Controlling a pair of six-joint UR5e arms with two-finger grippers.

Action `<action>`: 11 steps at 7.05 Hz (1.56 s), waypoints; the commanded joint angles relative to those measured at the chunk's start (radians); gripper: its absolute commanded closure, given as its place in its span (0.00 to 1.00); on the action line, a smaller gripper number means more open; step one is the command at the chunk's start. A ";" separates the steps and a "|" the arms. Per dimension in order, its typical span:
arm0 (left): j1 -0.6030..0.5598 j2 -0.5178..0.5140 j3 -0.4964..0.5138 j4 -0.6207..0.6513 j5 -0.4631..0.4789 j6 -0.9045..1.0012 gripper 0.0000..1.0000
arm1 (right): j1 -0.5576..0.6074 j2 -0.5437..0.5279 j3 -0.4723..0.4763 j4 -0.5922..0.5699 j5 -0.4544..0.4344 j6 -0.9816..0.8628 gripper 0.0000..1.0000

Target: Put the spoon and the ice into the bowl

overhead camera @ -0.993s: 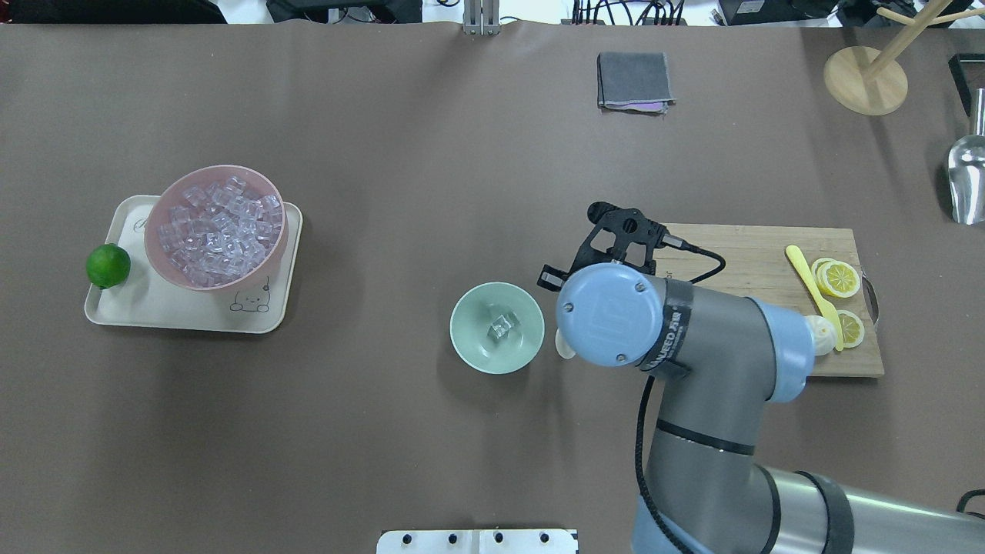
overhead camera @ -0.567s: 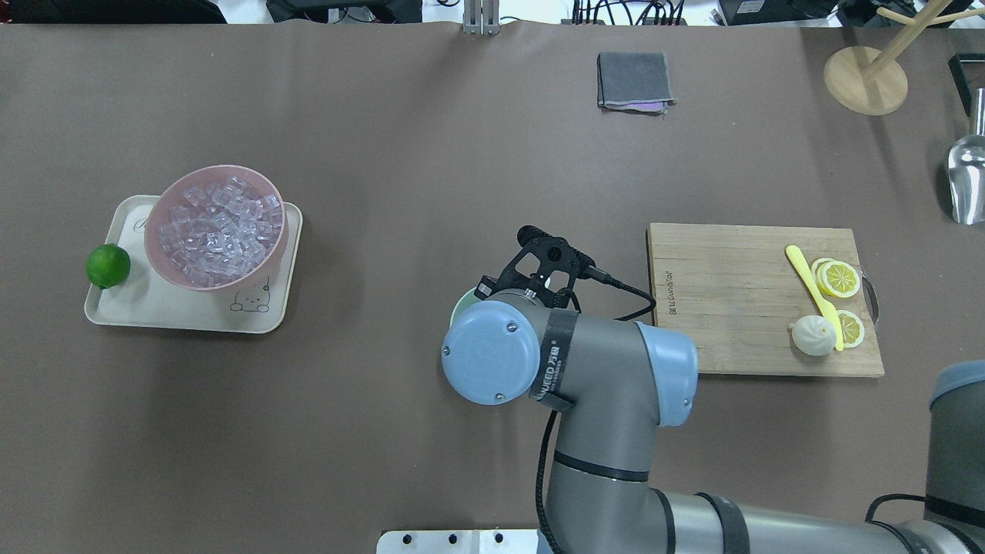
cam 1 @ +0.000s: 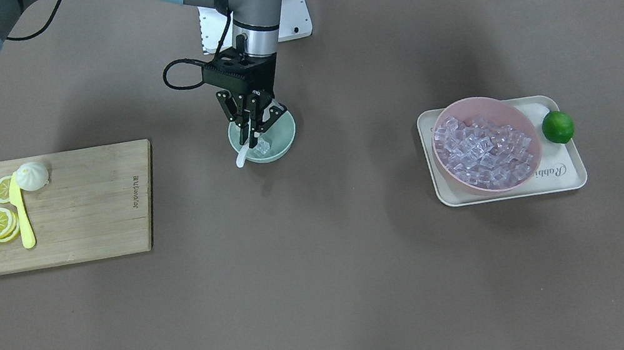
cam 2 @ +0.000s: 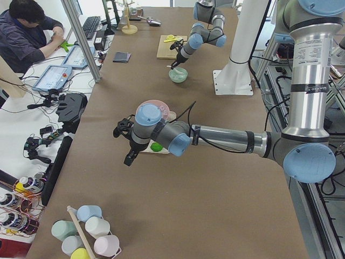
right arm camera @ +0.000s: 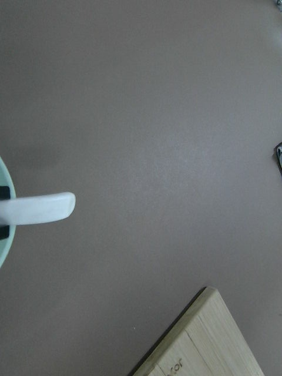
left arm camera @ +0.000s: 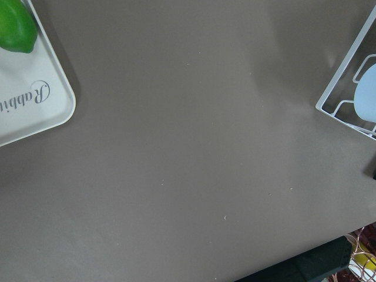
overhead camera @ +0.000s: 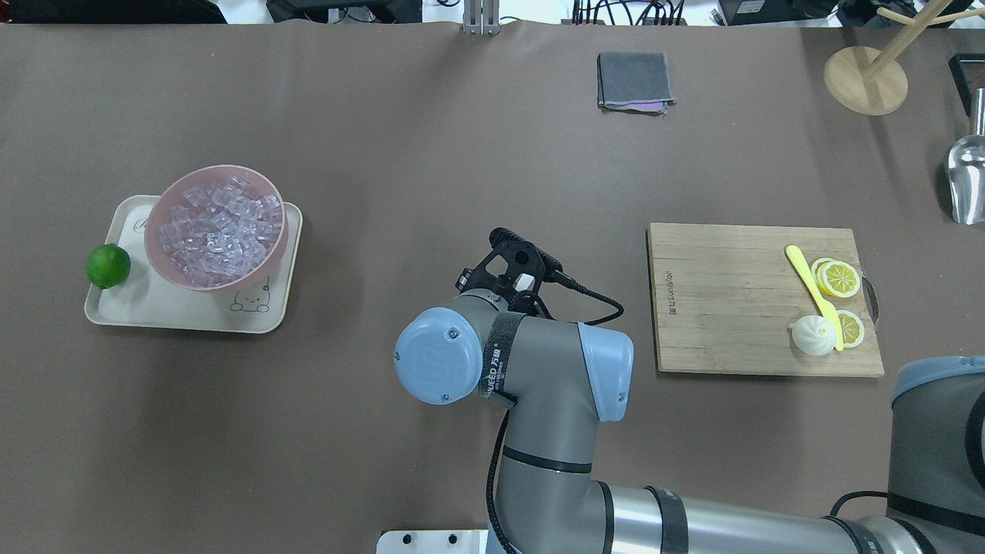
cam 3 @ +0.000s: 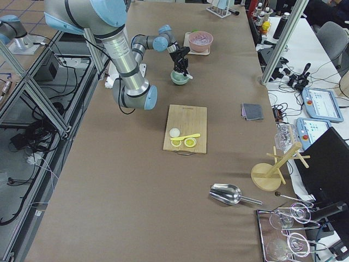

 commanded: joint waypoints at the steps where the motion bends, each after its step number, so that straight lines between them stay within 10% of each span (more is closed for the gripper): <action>1: 0.000 0.001 0.001 -0.002 0.000 0.000 0.02 | -0.003 0.000 -0.006 -0.003 -0.023 -0.010 0.12; 5: 0.000 -0.001 -0.005 0.009 0.000 0.000 0.02 | 0.096 -0.055 0.156 -0.007 -0.005 -0.299 0.00; 8: -0.047 0.001 -0.049 0.119 -0.145 0.030 0.02 | 0.345 -0.181 0.273 0.000 0.300 -0.739 0.00; 11: -0.203 -0.011 -0.143 0.561 -0.135 0.448 0.02 | 0.611 -0.400 0.341 0.150 0.635 -1.170 0.00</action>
